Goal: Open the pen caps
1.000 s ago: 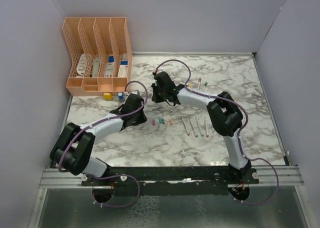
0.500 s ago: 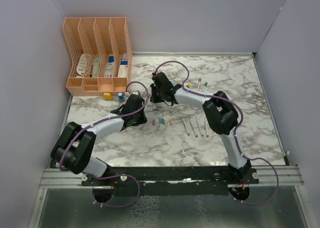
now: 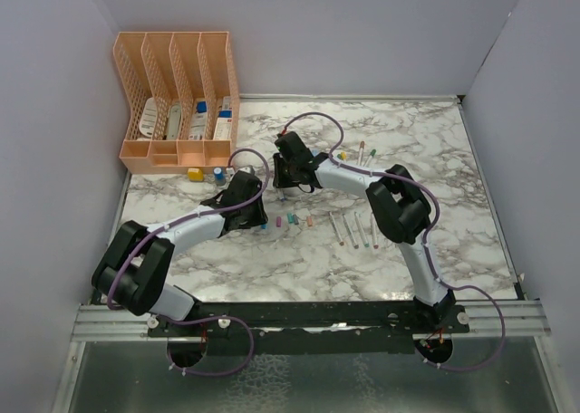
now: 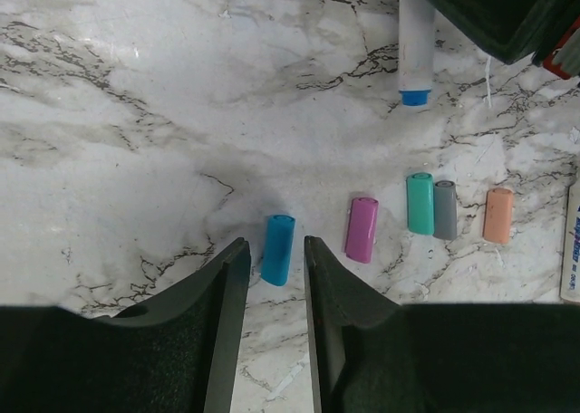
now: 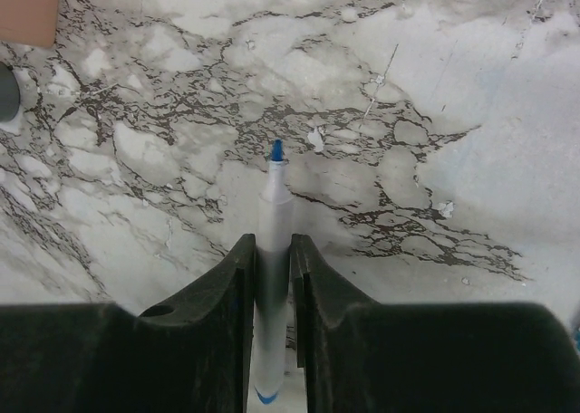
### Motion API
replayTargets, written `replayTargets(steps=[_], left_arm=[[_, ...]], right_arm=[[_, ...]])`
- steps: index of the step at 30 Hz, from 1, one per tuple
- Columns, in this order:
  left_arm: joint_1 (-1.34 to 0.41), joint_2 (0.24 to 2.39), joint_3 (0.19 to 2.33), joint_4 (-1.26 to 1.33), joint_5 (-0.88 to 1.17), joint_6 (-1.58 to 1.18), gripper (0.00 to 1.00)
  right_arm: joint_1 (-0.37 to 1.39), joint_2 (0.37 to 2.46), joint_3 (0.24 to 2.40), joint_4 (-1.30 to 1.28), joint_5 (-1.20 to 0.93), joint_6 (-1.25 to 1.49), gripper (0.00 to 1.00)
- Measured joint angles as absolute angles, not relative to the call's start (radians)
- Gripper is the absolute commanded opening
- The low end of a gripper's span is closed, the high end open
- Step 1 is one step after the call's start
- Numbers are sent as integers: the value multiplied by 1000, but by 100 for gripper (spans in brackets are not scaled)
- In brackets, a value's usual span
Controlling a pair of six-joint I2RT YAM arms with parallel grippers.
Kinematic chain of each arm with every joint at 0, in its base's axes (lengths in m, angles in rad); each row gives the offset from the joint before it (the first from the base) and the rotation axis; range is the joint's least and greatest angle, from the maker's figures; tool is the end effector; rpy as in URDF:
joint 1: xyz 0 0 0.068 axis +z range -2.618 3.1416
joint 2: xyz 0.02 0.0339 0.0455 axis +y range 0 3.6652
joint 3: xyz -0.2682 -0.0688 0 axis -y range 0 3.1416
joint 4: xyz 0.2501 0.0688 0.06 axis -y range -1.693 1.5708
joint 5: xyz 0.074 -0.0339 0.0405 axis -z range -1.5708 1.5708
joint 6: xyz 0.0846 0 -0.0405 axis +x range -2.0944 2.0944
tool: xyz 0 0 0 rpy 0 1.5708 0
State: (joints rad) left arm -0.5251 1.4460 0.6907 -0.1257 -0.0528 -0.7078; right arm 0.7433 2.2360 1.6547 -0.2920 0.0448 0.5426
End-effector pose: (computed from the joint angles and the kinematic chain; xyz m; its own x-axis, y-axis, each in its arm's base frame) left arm 0.2711 -0.1519 0.1296 -0.8137 -0.2789 -0.5100 -0.0757 0.9207 -0.3828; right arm 0.3923 0.3554 0.1158 -0.8214 -0.0543 -0.5678 -0.2694 0.9144 0.3023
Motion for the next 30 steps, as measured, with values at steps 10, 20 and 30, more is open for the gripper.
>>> replayTargets(steps=[10, 20, 30], left_arm=[[-525, 1330, 691, -183, -64, -719, 59], [-525, 1123, 691, -211, -129, -738, 88], [-525, 1105, 690, -211, -143, -752, 89]], right_arm=[[745, 2236, 1658, -292, 50, 545, 33], [733, 2155, 1633, -317, 120, 498, 59], [664, 2092, 1691, -380, 176, 405, 60]])
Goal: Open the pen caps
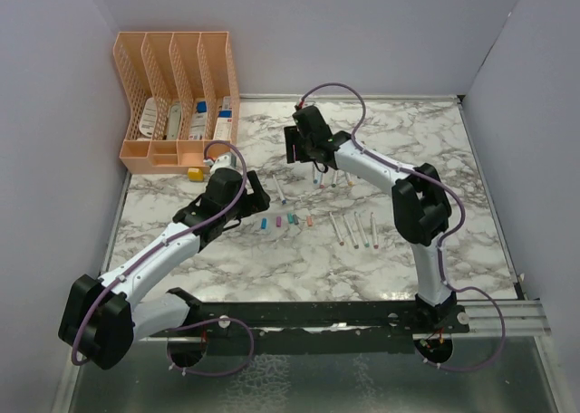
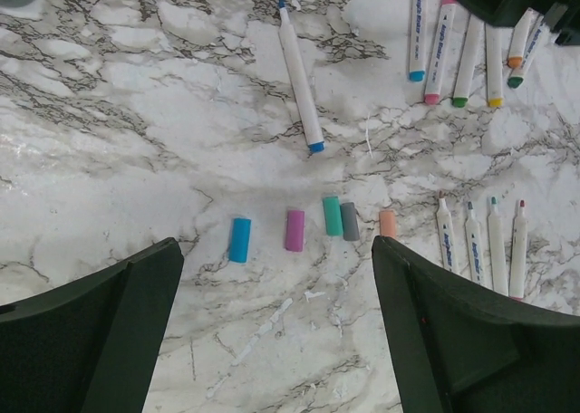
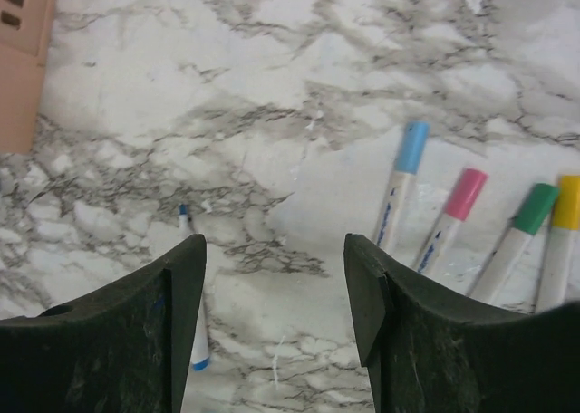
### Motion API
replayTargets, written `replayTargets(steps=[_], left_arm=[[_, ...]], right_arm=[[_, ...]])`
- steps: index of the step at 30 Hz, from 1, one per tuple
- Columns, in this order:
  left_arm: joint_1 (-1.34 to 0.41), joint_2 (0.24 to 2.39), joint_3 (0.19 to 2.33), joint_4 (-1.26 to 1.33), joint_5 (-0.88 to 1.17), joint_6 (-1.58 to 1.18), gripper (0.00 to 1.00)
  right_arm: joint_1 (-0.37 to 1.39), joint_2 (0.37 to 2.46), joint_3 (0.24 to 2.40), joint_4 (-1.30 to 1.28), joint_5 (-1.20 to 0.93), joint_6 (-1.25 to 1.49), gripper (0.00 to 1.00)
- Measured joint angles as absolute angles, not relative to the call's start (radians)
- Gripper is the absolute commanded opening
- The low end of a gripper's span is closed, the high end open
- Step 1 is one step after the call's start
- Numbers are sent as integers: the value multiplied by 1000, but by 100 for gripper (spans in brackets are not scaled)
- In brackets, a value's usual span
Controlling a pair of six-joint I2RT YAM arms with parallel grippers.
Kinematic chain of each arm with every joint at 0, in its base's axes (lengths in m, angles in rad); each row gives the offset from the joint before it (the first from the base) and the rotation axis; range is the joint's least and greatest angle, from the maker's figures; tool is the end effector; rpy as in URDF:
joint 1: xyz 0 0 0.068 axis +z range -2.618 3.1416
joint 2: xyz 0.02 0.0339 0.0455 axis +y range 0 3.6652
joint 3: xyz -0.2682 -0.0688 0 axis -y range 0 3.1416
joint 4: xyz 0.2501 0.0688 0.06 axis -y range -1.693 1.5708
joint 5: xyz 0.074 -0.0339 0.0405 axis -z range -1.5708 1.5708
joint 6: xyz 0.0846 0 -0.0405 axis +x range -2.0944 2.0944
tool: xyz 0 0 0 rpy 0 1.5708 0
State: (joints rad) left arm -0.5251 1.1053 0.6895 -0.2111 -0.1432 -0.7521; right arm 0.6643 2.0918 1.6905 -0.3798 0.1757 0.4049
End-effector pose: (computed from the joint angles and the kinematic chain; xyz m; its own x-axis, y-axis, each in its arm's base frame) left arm 0.2487 -0.1301 0.2145 -0.6413 -0.4099 -0.6486 -0.0575 0.8686 -0.4921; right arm 0.4176 0.3082 0.1929 -0.7101 -0.0634 -0.7012 -0.2497 0.9539 0.1666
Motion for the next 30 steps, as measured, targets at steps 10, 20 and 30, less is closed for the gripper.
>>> replayTargets(steps=[10, 20, 30], left_arm=[[-525, 1099, 671, -210, -144, -757, 88], [-525, 1098, 671, -203, -145, -757, 88], [-525, 1098, 671, -192, -145, -757, 88]], right_arm=[[595, 2195, 1746, -413, 243, 319, 55], [587, 2246, 1761, -424, 243, 294, 51], [580, 2275, 1761, -424, 233, 294, 43]])
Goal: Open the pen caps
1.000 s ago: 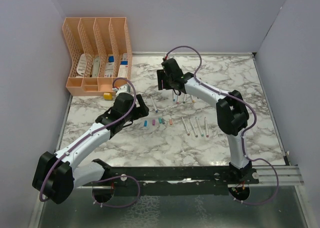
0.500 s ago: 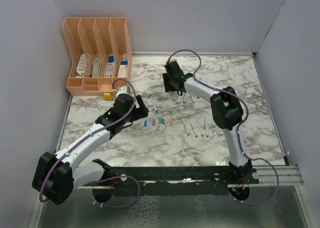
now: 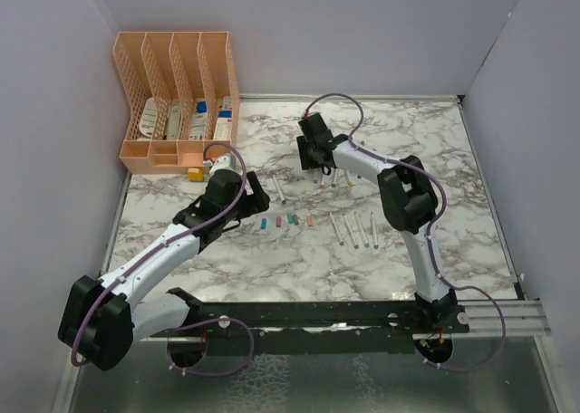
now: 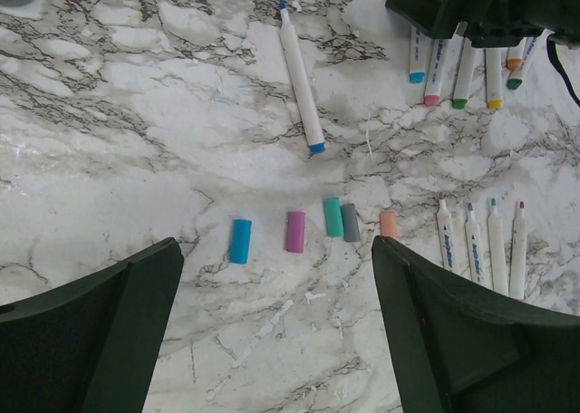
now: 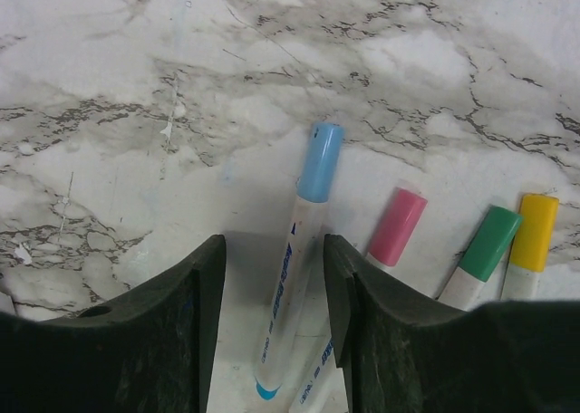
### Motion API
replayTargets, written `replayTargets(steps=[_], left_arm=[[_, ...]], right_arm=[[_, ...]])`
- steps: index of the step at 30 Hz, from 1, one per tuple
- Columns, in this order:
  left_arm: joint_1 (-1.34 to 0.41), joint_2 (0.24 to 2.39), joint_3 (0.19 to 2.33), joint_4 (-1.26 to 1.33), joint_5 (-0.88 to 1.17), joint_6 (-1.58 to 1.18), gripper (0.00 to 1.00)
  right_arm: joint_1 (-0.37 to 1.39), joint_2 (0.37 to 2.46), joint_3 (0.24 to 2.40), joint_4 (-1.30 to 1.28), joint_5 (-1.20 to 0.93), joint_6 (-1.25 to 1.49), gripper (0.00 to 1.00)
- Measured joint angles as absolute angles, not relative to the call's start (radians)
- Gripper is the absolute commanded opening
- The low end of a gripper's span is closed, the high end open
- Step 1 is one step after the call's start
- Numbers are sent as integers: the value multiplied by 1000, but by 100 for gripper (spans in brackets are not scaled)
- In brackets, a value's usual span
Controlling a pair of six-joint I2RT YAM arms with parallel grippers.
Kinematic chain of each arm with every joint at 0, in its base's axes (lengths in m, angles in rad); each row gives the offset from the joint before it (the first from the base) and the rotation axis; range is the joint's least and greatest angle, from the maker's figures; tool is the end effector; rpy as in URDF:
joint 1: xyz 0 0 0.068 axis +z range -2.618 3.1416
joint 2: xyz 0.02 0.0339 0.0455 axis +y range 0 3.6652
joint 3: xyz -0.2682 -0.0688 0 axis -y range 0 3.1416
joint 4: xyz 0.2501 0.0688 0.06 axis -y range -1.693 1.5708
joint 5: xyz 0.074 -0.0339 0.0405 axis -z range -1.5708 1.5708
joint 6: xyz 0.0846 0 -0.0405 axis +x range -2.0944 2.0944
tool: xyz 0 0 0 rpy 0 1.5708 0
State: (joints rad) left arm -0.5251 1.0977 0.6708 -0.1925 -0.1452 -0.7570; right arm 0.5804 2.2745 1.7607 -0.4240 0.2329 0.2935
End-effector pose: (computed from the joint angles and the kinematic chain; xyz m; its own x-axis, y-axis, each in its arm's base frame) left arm 0.2473 -0.1291 0.2117 -0.6358 -0.4170 -0.6495 -0.0585 0.8651 -0.4981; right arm 0.4567 0.2761 0.1213 -0.7667 -0.1662 -0.6201 -0.2064 0.9784 -0.0070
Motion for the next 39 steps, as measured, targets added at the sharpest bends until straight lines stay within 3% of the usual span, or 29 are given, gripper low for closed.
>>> replayTargets(steps=[4, 11, 20, 30, 39], left_arm=[[-525, 1098, 671, -191, -146, -757, 88], [-525, 1074, 671, -188, -151, -768, 87], [-525, 1044, 680, -178, -173, -777, 87], [-517, 1209, 779, 12, -83, -843, 86], [-517, 1359, 858, 178, 35, -913, 84]], right_arm=[[579, 2278, 1761, -420, 218, 300, 33], [574, 2279, 1761, -419, 192, 311, 2], [567, 2226, 1668, -342, 148, 316, 1], [568, 1740, 1294, -131, -11, 277, 1], [568, 1533, 1123, -82, -103, 264, 1]])
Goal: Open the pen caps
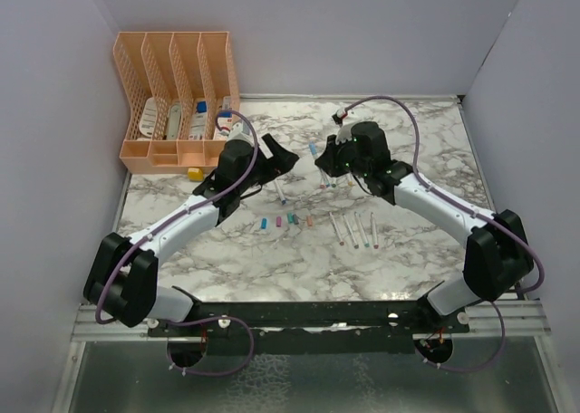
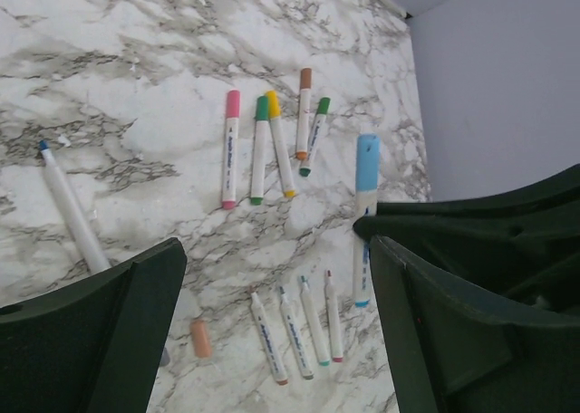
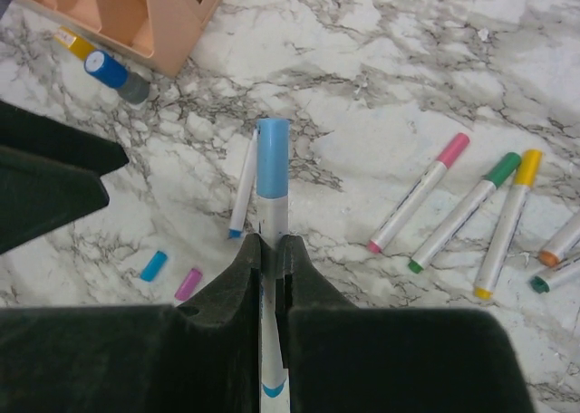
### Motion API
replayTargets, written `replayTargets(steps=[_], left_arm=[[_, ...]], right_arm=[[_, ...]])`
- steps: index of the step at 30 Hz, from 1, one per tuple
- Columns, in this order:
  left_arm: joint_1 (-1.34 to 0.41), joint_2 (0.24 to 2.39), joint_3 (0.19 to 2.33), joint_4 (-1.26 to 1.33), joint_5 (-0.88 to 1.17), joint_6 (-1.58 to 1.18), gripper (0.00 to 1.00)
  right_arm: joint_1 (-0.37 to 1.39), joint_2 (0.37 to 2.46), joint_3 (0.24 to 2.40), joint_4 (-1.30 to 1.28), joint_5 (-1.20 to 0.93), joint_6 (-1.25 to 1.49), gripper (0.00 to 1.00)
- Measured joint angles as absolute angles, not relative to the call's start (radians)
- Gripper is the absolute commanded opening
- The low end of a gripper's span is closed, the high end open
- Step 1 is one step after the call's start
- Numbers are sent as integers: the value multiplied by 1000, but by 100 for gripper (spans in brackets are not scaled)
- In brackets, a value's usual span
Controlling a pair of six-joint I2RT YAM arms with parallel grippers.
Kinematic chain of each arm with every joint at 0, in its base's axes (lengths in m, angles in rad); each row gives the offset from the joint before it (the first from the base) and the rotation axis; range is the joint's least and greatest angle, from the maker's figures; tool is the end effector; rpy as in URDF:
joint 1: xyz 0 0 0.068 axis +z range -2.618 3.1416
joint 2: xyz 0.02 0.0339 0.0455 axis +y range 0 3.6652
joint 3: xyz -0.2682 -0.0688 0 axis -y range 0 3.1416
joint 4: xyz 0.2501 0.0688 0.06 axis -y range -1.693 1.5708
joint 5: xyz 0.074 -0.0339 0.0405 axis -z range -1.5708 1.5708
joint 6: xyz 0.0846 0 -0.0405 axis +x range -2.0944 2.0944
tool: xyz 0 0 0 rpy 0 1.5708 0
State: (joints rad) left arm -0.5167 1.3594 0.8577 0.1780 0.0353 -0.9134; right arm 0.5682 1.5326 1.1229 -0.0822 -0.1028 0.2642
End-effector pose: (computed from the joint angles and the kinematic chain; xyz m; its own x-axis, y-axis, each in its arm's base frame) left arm 0.3134 -0.1815 0.2576 -0.5828 -0.5787 -0.5704 0.1005 0.6452 -0.7573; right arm 0.3346 0.2239 0.2622 -0.5440 -0.0391 -0.8382 -0.4863 0.8287 0.2770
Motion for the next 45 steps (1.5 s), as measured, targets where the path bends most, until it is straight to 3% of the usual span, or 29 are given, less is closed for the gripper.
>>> replayTargets(steps=[14, 25, 40, 45], left_arm=[[-585, 1465, 940, 272, 76, -958, 77], [-598, 1493, 942, 293, 79, -974, 43], [-598, 1493, 942, 307, 79, -976, 23], [-598, 1493, 942, 307, 79, -975, 21]], right_arm=[[590, 1467, 1054, -78, -227, 264, 1], [619, 1446, 1052, -73, -261, 263, 1], [627, 1427, 1038, -74, -264, 255, 1], [627, 1425, 1032, -74, -264, 250, 1]])
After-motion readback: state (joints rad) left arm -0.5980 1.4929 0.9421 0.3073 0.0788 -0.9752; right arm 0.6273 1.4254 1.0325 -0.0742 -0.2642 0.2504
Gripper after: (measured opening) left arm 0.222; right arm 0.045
